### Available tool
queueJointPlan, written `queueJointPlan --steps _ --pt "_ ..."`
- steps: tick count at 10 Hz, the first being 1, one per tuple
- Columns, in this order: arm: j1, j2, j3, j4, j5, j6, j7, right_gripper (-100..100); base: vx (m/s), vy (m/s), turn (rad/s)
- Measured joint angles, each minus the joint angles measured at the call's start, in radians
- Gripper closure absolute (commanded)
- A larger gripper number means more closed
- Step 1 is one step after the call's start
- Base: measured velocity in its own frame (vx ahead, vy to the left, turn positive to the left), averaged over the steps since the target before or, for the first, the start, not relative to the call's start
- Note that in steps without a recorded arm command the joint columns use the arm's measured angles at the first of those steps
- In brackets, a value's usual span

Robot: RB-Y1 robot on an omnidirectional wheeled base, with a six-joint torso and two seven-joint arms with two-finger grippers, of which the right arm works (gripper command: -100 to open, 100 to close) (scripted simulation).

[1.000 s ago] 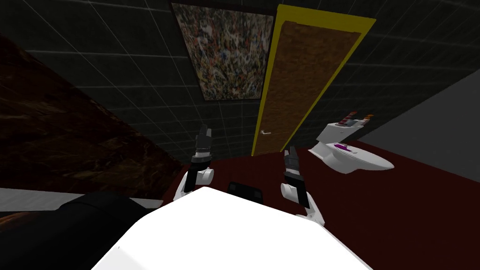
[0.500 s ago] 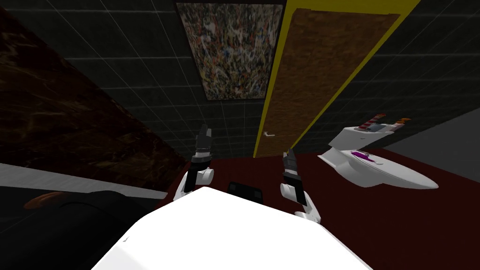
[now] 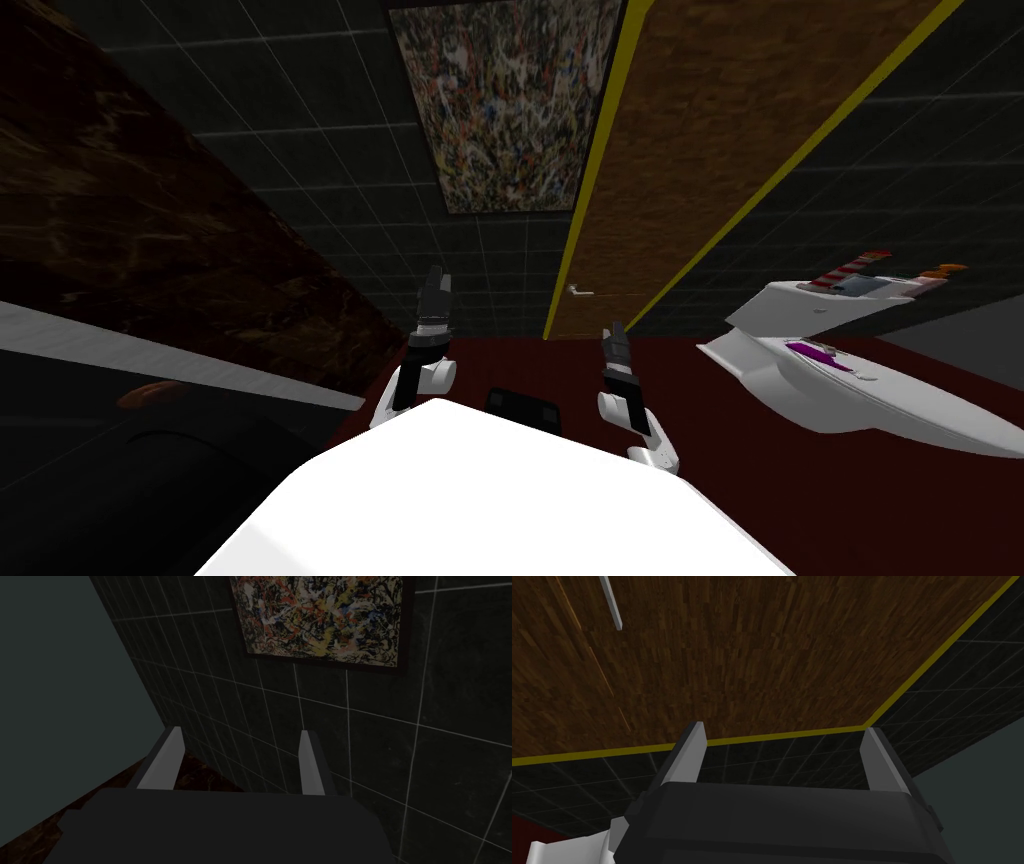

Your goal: Pull the door open

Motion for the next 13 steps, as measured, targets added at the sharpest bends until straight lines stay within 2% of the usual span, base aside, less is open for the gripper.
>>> queueJointPlan --steps 4,9,13 --pt "-0.051 -0.013 -0.013 0.125 -0.013 -0.029 -0.014 -100 0.047 -0.068 0.151" --pt "-0.099 -0.028 -0.026 0.261 -0.03 -0.059 -0.034 -100 0.045 -0.079 0.145" --pt "-0.154 -0.045 -0.04 0.401 -0.046 -0.096 -0.056 -100 0.06 -0.1 0.185"
